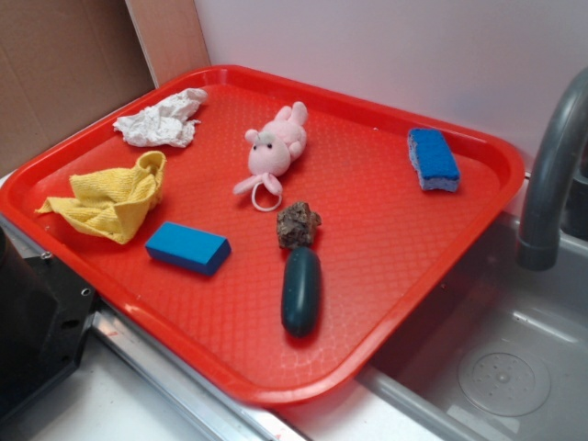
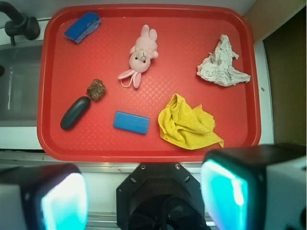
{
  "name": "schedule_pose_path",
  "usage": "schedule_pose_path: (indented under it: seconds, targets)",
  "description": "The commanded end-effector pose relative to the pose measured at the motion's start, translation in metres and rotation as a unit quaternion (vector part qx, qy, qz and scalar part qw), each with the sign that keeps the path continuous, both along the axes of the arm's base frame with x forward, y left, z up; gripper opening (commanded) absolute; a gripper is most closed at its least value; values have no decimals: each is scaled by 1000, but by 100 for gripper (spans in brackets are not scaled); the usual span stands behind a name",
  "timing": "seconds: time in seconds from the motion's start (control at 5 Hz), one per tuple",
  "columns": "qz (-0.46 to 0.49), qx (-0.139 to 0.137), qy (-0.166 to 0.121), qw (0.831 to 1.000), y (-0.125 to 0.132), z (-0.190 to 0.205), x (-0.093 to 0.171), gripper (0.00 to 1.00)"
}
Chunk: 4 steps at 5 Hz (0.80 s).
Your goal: Grab the yellow cloth.
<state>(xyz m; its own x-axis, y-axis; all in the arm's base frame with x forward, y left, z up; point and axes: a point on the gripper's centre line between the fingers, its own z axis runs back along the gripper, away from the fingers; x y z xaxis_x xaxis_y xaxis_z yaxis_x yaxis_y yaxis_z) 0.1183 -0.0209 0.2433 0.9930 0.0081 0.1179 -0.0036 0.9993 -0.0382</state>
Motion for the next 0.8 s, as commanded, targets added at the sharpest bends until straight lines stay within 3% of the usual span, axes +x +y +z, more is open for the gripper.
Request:
schedule_pose_path:
  seconds: [0.0, 0.2, 0.4, 0.6]
  targets:
    - [0, 0, 0, 1000, 0, 0, 0, 100]
    - [-107, 46, -4, 993, 30, -50, 34, 100]
    - [-90, 47, 2, 995, 52, -97, 35, 100]
    - [-13, 29, -1, 999, 76, -146, 21, 100]
